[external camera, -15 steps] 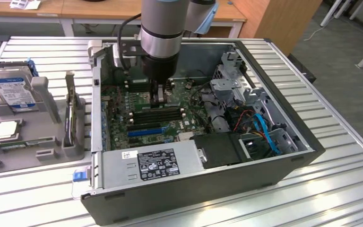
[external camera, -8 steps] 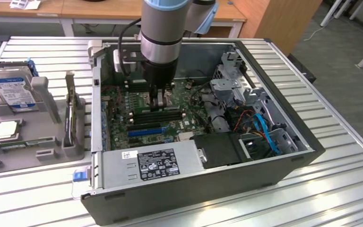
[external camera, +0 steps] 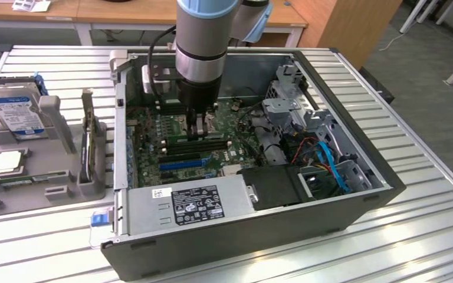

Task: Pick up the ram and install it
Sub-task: 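Insert the ram into the slot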

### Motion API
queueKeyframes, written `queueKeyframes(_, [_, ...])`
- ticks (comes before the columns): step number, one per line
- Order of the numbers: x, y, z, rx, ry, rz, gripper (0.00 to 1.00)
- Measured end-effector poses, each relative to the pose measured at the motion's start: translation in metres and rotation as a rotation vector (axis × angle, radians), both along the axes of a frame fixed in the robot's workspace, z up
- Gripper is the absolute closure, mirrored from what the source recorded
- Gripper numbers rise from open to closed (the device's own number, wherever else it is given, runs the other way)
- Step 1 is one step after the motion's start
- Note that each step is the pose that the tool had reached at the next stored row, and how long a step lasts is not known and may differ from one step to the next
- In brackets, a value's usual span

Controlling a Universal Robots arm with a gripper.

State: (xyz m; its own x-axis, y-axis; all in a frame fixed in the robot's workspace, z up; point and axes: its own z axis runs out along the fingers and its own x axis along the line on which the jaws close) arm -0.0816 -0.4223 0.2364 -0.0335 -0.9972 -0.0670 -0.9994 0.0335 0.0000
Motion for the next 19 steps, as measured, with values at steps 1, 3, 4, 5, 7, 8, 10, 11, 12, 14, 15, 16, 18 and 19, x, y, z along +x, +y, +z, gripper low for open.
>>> queueKeyframes(1, [0.0,0.0,0.0,0.0,0.0,0.0,0.88])
queueKeyframes(3, [0.0,0.0,0.0,0.0,0.0,0.001,0.88])
queueKeyframes(4, [0.0,0.0,0.0,0.0,0.0,0.001,0.88])
queueKeyframes(5, [0.0,0.0,-0.0001,0.0001,0.0,0.001,0.88])
queueKeyframes(7, [0.0,0.0,-0.0001,0.0001,0.0,0.001,0.88])
queueKeyframes(8, [0.0,0.0,-0.0001,0.0001,0.0,0.002,0.88])
queueKeyframes(10, [0.0,0.0,-0.0001,0.0001,0.0001,0.002,0.88])
queueKeyframes(11, [0.0,0.0,-0.0001,0.0001,0.0001,0.002,0.88])
queueKeyframes(12, [0.0,0.0,-0.0001,0.0001,0.0001,0.002,0.88])
queueKeyframes(14, [0.0003,0.0,-0.0001,0.0002,0.0002,0.011,0.88])
queueKeyframes(15, [0.0004,0.0,-0.0001,0.0002,0.0002,0.019,0.88])
queueKeyframes(16, [0.0004,0.0,-0.0001,0.0001,0.0002,0.031,0.88])
queueKeyframes(18, [0.0005,0.0,-0.0001,0.0001,0.0002,0.039,0.88])
queueKeyframes(19, [0.0005,0.0,-0.0001,0.0,0.0004,0.039,0.88])
